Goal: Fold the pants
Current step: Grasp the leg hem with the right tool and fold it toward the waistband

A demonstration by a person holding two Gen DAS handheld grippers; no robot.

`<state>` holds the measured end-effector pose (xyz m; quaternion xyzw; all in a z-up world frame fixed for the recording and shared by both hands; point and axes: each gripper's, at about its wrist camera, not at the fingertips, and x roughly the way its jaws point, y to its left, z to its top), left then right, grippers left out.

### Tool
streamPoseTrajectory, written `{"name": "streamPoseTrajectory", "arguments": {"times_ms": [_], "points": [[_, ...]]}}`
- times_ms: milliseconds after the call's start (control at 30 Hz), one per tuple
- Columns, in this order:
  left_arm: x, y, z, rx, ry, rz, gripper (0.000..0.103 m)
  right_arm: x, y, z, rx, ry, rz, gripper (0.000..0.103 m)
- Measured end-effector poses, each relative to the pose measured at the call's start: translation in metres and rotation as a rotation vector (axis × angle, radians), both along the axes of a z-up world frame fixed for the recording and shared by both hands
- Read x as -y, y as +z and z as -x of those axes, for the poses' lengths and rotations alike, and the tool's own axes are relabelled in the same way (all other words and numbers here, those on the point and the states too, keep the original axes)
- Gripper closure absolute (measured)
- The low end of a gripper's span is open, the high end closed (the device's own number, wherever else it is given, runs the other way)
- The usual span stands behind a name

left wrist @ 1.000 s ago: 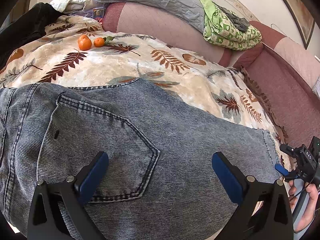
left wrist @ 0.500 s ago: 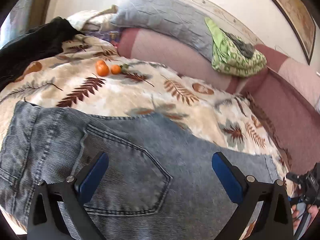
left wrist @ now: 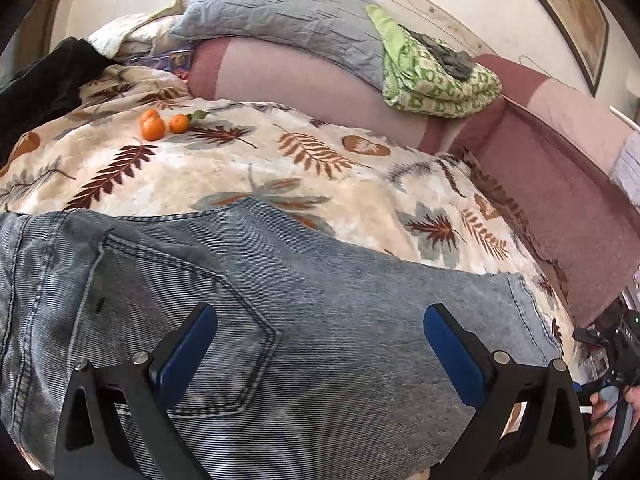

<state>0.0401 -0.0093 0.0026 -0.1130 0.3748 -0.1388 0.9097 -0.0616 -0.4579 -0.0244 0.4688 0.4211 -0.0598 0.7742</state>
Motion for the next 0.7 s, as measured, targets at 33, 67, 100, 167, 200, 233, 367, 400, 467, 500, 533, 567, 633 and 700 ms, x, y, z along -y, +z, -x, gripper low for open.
{"name": "streamPoseTrajectory", "arguments": {"times_ms": [33, 67, 100, 167, 200, 233, 367, 400, 467, 500, 533, 567, 633, 700], "points": [[0.007, 0.0, 0.001, 0.003, -0.021, -0.015, 0.0, 0.004, -0.004, -0.001, 0.0, -0.013, -0.025, 0.0], [0.014, -0.001, 0.002, 0.009, -0.038, -0.035, 0.0, 0.007, -0.008, -0.003, 0.006, -0.02, -0.054, 0.0], [0.02, -0.001, 0.004, 0.015, -0.054, -0.055, 0.0, 0.01, -0.011, -0.005, 0.017, -0.023, -0.075, 0.001], [0.029, -0.003, 0.008, 0.026, -0.084, -0.092, 0.0, 0.014, -0.012, -0.012, 0.032, -0.019, -0.057, 0.001], [0.032, -0.003, 0.01, 0.032, -0.093, -0.107, 0.0, 0.016, -0.016, -0.015, 0.013, -0.027, -0.044, 0.002], [0.034, -0.003, 0.011, 0.038, -0.099, -0.122, 0.0, 0.019, -0.021, -0.017, -0.002, -0.044, -0.055, 0.005], [0.035, -0.005, 0.012, 0.041, -0.107, -0.134, 0.0, 0.018, -0.014, -0.024, -0.017, -0.029, 0.028, 0.018], [0.036, -0.007, 0.011, 0.038, -0.103, -0.138, 0.0, 0.017, -0.014, -0.026, -0.028, -0.021, 0.052, 0.022], [0.039, -0.011, 0.008, 0.025, -0.096, -0.161, 0.0, 0.02, -0.015, -0.03, -0.055, -0.016, 0.071, 0.043], [0.042, -0.013, 0.007, 0.018, -0.097, -0.171, 0.0, 0.022, -0.015, -0.031, -0.059, -0.015, 0.066, 0.044], [0.045, -0.014, 0.007, 0.011, -0.099, -0.179, 0.0, 0.023, -0.016, -0.031, -0.059, -0.012, 0.063, 0.045], [0.048, -0.013, 0.007, 0.008, -0.106, -0.183, 0.0, 0.023, -0.017, -0.031, -0.059, -0.009, 0.065, 0.045], [0.06, -0.009, 0.008, 0.006, -0.124, -0.197, 0.0, 0.023, -0.017, -0.032, -0.054, -0.002, 0.074, 0.045], [0.075, -0.005, 0.009, 0.011, -0.143, -0.238, 0.0, 0.022, -0.017, -0.03, -0.052, 0.012, 0.094, 0.045]]}}
